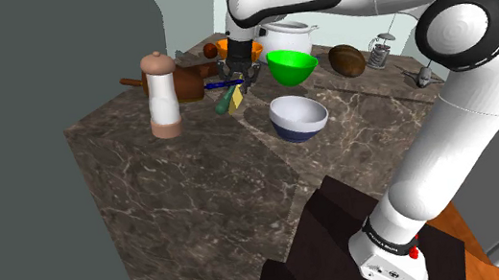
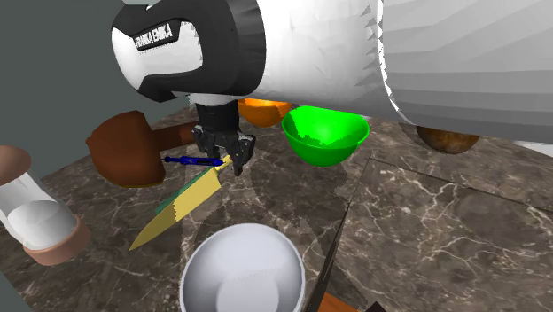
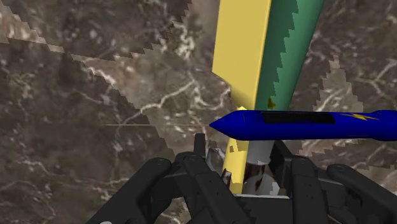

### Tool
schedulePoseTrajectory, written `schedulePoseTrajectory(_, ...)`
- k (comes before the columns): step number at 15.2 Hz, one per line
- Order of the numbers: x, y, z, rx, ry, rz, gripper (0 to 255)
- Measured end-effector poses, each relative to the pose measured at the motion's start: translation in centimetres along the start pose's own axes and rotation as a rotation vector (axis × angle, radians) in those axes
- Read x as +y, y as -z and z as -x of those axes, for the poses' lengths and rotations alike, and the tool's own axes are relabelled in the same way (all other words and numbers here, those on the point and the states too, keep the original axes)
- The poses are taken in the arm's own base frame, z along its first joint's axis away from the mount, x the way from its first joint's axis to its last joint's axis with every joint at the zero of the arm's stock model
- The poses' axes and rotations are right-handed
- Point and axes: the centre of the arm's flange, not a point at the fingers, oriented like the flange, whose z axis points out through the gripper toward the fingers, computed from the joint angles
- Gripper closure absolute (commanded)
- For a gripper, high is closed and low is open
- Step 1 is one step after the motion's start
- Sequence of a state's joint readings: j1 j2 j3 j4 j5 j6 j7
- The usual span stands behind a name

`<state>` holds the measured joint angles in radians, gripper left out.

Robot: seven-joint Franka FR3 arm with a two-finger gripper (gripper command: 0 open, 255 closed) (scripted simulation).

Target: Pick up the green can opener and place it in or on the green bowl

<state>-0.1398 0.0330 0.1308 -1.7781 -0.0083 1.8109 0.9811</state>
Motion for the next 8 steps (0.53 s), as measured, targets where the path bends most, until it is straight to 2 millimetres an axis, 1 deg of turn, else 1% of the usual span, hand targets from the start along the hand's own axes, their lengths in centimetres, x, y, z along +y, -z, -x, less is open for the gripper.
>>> schedulePoseTrajectory(6,0.0,0.0,0.01,0.0,0.0,0.0,255)
schedulePoseTrajectory(8,-0.04,0.64,0.01,0.0,0.0,0.0,255)
